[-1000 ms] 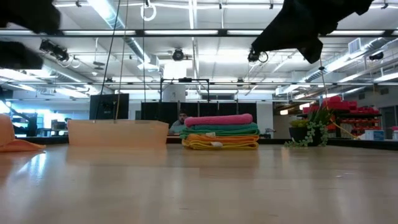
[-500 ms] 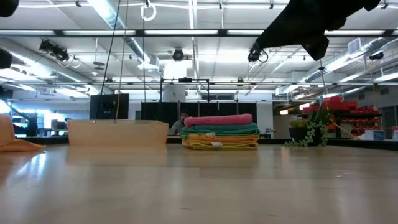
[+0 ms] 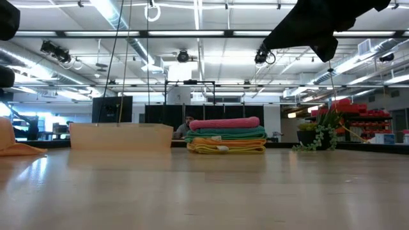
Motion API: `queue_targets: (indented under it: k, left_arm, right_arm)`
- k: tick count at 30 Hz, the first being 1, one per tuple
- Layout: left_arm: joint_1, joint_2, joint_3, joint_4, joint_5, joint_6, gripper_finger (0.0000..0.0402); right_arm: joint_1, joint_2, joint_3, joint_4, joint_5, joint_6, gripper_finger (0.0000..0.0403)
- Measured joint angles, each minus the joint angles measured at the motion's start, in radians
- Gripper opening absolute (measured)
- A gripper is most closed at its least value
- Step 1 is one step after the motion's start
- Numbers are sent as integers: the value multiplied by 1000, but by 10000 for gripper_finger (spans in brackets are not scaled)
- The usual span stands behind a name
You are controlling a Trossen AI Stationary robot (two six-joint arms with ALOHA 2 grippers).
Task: Fold microfiber towels
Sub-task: Fold the orange towel
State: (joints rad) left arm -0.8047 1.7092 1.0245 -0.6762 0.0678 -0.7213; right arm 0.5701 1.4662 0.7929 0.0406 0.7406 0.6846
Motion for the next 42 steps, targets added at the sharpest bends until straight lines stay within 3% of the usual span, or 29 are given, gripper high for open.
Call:
queue_targets:
  k: [6, 11, 15, 22, 29, 33, 37, 40, 42]
  left_arm:
    - [0, 0, 0, 1, 80, 0, 107]
    - [17, 0, 23, 29, 120, 1, 15]
    - [66, 0, 127, 17, 53, 95, 10]
    - [197, 0, 430, -35, -179, 491, 9]
    - [330, -2, 674, -40, -218, 706, 10]
    - [355, -2, 721, -92, -217, 675, 6]
    - [326, 6, 706, -281, -213, 517, 10]
    - [291, 12, 594, -364, -213, 379, 6]
    - [271, 14, 493, -331, -212, 330, 5]
  right_arm:
    - [0, 0, 0, 0, 0, 4, 12]
    - [0, 0, 0, 0, 0, 5, 12]
    - [4, 0, 0, -6, -29, -34, 12]
    - [40, 0, 0, -135, -42, -59, 12]
    - [67, -59, 0, -411, -36, 131, 12]
    - [114, -149, 0, -582, 26, 221, 12]
    - [154, -200, 0, -586, 45, 198, 12]
    - [163, -177, 0, -524, 90, 224, 12]
    - [146, -127, 0, -463, 96, 213, 12]
